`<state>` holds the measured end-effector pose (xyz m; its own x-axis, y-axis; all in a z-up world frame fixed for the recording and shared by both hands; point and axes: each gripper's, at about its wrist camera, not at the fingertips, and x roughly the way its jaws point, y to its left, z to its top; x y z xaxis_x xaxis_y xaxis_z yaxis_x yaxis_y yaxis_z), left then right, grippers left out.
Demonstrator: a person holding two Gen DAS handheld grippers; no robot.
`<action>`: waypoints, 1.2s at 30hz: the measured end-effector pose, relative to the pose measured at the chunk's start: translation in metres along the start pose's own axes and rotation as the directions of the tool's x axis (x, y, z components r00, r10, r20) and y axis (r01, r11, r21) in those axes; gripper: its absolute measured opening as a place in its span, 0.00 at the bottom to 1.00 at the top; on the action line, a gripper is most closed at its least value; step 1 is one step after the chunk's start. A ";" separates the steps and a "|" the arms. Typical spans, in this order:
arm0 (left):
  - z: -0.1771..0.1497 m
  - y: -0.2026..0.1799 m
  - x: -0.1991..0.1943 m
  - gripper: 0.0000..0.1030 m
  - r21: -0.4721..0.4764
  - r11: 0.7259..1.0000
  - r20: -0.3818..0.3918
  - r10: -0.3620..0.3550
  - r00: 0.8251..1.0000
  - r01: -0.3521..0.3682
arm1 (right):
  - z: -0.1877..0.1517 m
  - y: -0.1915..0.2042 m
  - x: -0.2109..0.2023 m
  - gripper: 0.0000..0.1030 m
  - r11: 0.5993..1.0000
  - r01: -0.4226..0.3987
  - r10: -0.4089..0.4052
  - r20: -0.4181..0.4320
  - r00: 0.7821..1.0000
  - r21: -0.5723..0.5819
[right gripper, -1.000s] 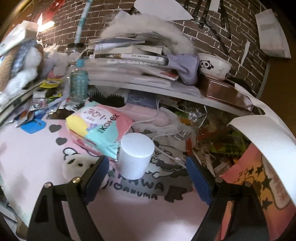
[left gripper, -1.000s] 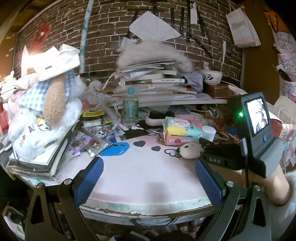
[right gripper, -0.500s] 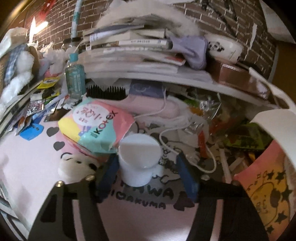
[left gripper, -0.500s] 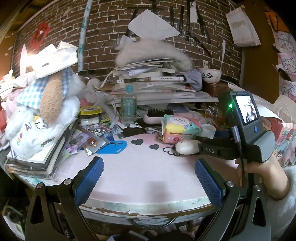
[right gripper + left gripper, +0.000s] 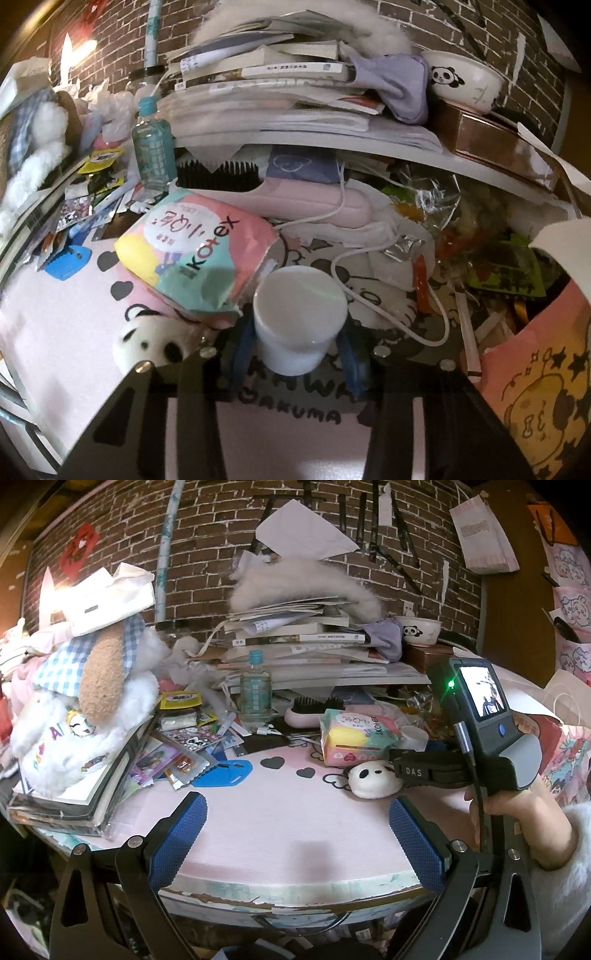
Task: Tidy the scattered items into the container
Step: 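Close the right gripper around the white cylinder, then lift the white cylinder and carry it toward the paper bag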
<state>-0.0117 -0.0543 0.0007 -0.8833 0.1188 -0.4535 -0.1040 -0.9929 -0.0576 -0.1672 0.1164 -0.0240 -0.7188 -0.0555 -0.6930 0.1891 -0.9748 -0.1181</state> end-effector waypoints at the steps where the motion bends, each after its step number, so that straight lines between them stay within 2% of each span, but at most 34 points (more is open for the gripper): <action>1: 0.000 0.000 0.000 0.96 0.001 1.000 0.000 -0.001 1.000 0.001 | 0.000 0.001 0.000 0.37 1.000 0.000 0.000 0.001 1.000 -0.004; 13: -0.001 -0.001 0.004 0.96 -0.008 1.000 -0.019 -0.007 1.000 0.007 | -0.003 0.004 -0.011 0.37 0.999 0.032 -0.030 0.053 0.998 -0.040; 24: -0.003 0.000 0.007 0.96 -0.019 1.000 -0.044 -0.002 0.999 0.001 | -0.015 0.021 -0.049 0.37 0.995 -0.025 0.036 0.114 0.993 -0.097; 36: -0.003 -0.006 0.011 0.96 -0.010 1.000 -0.060 -0.017 0.998 0.016 | -0.016 0.030 -0.109 0.37 0.984 -0.108 0.135 0.195 0.971 -0.145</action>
<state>-0.0196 -0.0470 -0.0068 -0.8522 0.1352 -0.5054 -0.1137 -0.9908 -0.0734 -0.0723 0.0967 0.0362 -0.8034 -0.2280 -0.5501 0.3605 -0.9215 -0.1446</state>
